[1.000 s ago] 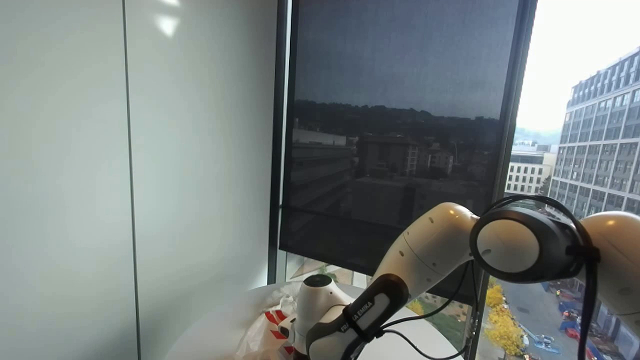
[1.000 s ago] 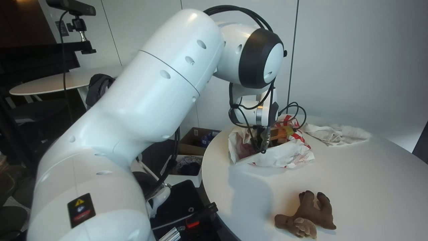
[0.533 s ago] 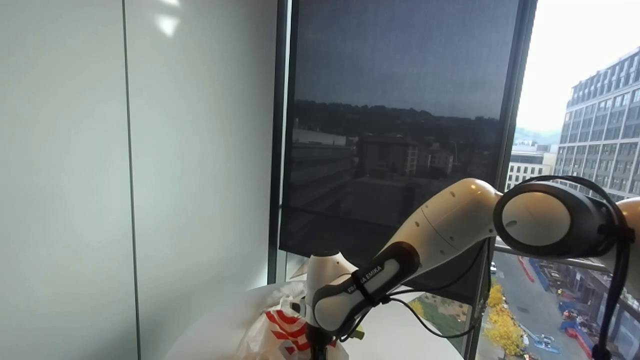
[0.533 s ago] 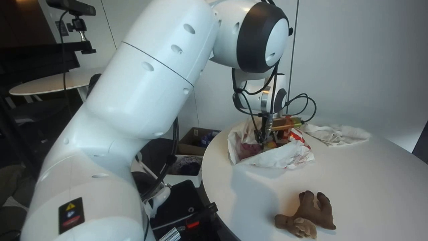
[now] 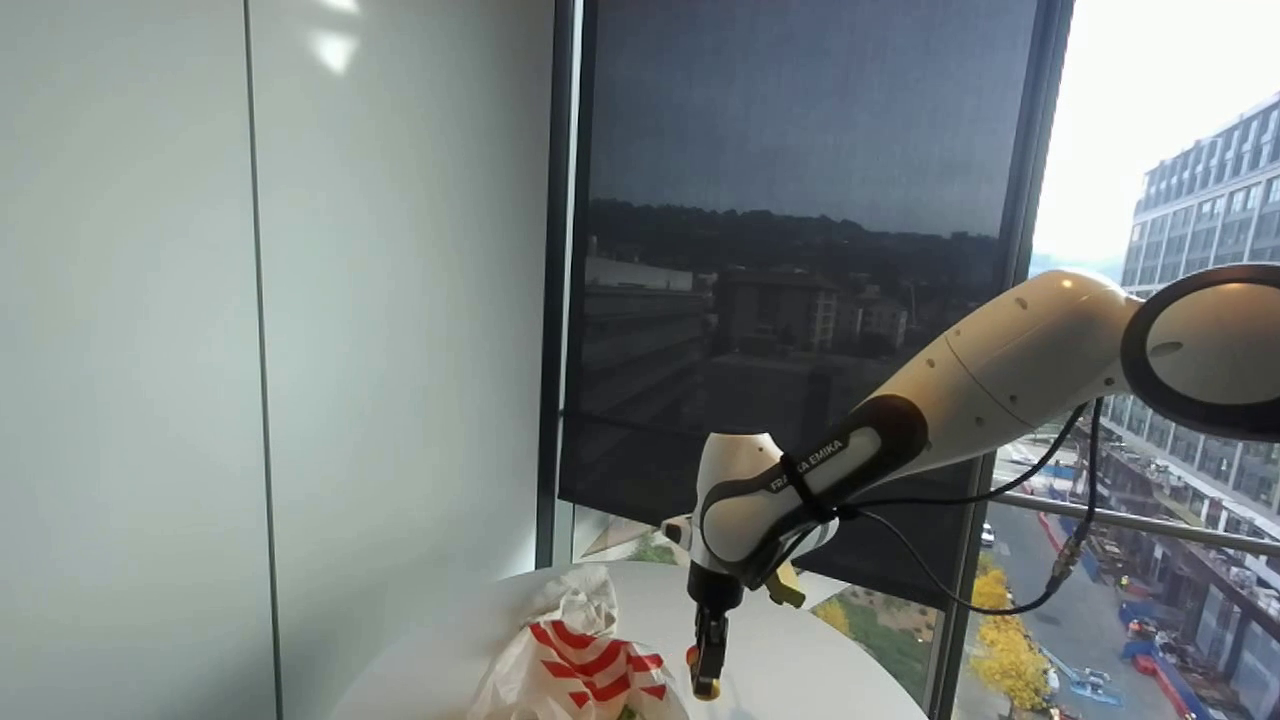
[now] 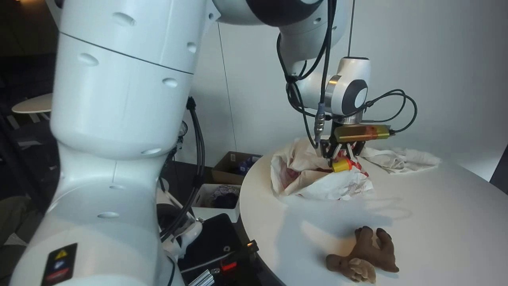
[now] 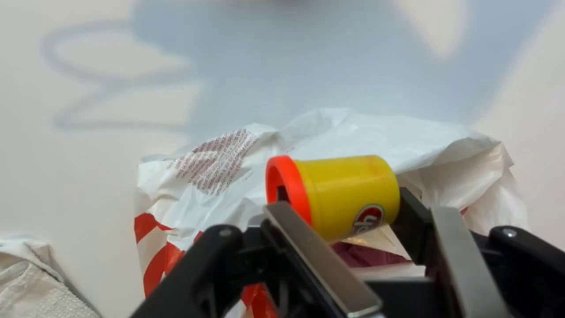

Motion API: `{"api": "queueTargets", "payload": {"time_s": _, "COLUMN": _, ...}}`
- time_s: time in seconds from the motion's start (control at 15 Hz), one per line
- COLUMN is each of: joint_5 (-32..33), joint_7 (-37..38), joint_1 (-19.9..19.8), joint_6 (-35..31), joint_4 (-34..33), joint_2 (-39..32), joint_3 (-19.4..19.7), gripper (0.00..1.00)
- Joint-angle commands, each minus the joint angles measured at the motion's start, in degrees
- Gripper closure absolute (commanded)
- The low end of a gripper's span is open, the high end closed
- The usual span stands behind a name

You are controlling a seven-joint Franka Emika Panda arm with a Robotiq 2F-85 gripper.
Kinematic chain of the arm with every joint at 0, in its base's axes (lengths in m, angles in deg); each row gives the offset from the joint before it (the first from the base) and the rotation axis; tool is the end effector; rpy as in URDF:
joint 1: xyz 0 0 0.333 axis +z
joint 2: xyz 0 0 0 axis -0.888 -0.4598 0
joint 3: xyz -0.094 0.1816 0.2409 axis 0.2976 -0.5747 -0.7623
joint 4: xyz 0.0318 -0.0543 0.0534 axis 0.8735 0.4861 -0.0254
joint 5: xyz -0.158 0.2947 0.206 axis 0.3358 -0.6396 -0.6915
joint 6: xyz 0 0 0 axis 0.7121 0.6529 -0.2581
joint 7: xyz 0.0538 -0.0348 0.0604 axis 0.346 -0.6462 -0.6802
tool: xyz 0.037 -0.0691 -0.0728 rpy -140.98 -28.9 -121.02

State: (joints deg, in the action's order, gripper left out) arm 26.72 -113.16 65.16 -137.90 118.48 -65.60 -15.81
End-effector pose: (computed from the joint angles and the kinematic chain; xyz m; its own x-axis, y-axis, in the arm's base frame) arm 0.5834 0.2100 0.2614 0.3676 0.9281 0.0599 0.9296 -0.3684 0.0033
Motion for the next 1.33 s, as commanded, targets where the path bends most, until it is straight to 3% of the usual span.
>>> {"api": "queueTargets", "payload": {"time_s": 0.0, "joint_5": -1.0, "joint_7": 3.3, "joint_1": -0.8, "joint_6": -0.8, "joint_4": 7.8, "joint_2": 7.6, "joint_3": 4.2, "gripper": 0.67}}
{"api": "queueTargets", "payload": {"time_s": 0.27, "joint_5": 2.7, "joint_7": 7.9, "joint_1": -0.3, "joint_6": 0.5, "joint_4": 8.7, "joint_2": 4.8, "joint_3": 9.5, "gripper": 0.67}}
{"api": "queueTargets", "payload": {"time_s": 0.53, "joint_5": 6.4, "joint_7": 10.1, "joint_1": 0.1, "joint_6": -4.4, "joint_4": 8.5, "joint_2": -0.3, "joint_3": 11.8, "gripper": 0.67}}
{"api": "queueTargets", "payload": {"time_s": 0.6, "joint_5": 7.0, "joint_7": 10.7, "joint_1": 0.1, "joint_6": -5.2, "joint_4": 8.1, "joint_2": -1.5, "joint_3": 12.0, "gripper": 0.37}}
{"api": "queueTargets", "payload": {"time_s": 0.67, "joint_5": 7.3, "joint_7": 11.8, "joint_1": 0.1, "joint_6": -5.8, "joint_4": 7.7, "joint_2": -2.6, "joint_3": 12.2, "gripper": 0.32}}
{"api": "queueTargets", "payload": {"time_s": 0.73, "joint_5": 6.9, "joint_7": 12.0, "joint_1": -0.4, "joint_6": -6.2, "joint_4": 7.4, "joint_2": -3.6, "joint_3": 11.9, "gripper": 0.12}}
{"api": "queueTargets", "payload": {"time_s": 0.8, "joint_5": 6.7, "joint_7": 12.6, "joint_1": -0.6, "joint_6": -6.3, "joint_4": 7.1, "joint_2": -4.4, "joint_3": 11.8, "gripper": 0.12}}
{"api": "queueTargets", "payload": {"time_s": 0.93, "joint_5": 6.1, "joint_7": 13.3, "joint_1": -1.0, "joint_6": -6.2, "joint_4": 6.7, "joint_2": -5.4, "joint_3": 11.5, "gripper": 0.01}}
{"api": "queueTargets", "payload": {"time_s": 1.27, "joint_5": 4.7, "joint_7": 12.9, "joint_1": -1.1, "joint_6": -5.9, "joint_4": 8.1, "joint_2": -1.6, "joint_3": 8.6, "gripper": 0.00}}
